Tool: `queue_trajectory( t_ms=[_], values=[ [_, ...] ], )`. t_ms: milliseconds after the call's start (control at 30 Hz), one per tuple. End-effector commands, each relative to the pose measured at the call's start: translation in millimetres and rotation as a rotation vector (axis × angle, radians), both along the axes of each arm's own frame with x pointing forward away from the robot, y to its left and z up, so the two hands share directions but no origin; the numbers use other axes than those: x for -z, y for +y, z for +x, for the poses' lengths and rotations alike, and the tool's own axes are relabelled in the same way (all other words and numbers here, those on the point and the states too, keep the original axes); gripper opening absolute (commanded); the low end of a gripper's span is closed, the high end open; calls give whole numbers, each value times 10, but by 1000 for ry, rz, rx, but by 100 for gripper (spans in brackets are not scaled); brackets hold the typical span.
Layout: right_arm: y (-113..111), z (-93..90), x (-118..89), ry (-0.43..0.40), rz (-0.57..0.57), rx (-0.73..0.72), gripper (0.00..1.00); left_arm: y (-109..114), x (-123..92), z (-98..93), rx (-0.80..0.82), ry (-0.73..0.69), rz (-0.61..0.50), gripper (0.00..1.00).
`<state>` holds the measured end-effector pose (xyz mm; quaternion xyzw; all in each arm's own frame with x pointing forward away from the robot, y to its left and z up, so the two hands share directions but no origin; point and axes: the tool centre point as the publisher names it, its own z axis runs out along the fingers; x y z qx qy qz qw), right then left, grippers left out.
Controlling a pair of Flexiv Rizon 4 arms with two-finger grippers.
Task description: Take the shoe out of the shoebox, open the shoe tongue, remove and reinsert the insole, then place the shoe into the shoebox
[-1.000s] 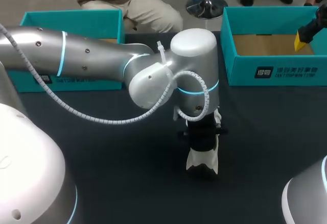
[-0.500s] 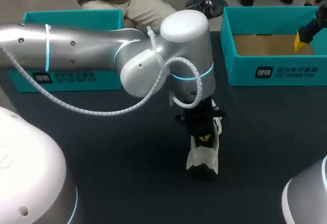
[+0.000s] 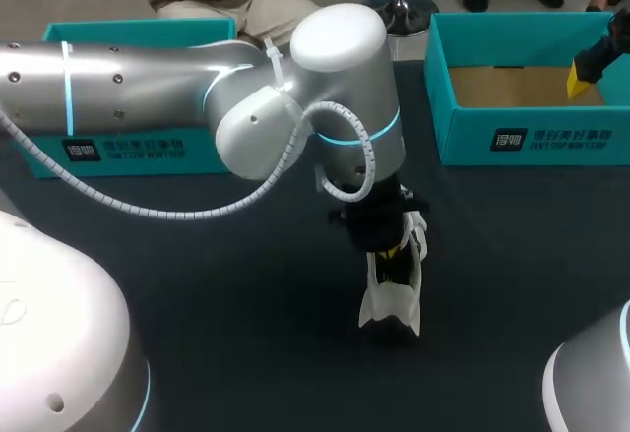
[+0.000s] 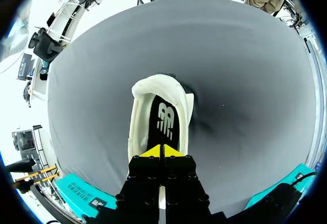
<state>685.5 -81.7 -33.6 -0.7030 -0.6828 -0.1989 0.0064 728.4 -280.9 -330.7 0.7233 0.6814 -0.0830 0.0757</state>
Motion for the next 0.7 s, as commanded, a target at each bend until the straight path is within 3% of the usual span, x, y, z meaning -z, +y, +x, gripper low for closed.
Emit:
queue_trajectory(
  t_ms=[33,700],
  values=[
    [9,24,-13,6,-1,-1,100,-30,-7,38,-2,-16,7,0],
    [9,24,-13,6,-1,-1,100,-207,210,254,-30,-75,5,0]
  ],
)
